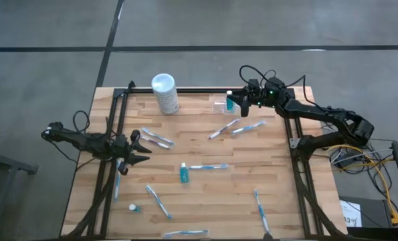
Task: Pick & Place toothbrushing station
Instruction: Put the blue mouthwash into the middle of the transparent organizer
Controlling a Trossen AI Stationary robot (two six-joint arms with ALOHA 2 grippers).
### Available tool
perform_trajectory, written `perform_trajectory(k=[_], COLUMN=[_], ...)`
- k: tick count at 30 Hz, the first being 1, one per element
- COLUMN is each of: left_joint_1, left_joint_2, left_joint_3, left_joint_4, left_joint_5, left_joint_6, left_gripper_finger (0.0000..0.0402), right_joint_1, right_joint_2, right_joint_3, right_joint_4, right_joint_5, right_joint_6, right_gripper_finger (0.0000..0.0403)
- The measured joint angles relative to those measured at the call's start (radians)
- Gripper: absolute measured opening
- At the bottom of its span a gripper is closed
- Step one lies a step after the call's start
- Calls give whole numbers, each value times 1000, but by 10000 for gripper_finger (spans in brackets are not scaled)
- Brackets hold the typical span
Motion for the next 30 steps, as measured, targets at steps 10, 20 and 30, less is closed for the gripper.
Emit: perform_trajectory(k=[10, 20, 30], left_joint_1=[0, 0, 0], left_joint_2=[0, 0, 0], left_joint_3=[0, 0, 0], left_joint_4=[0, 0, 0], left_joint_5=[0, 0, 0], left_joint_6=[0, 0, 0], left_gripper_finger=[126, 126, 126], right_joint_1=[-39, -133, -159], right_joint_2=[130, 219, 244], right_joint_3=[-5, 11, 24], right_joint_4=[63, 110, 119], right_joint_5=[-7, -9, -15], right_joint_6=[17, 24, 21], right_gripper_finger=[99, 99, 99])
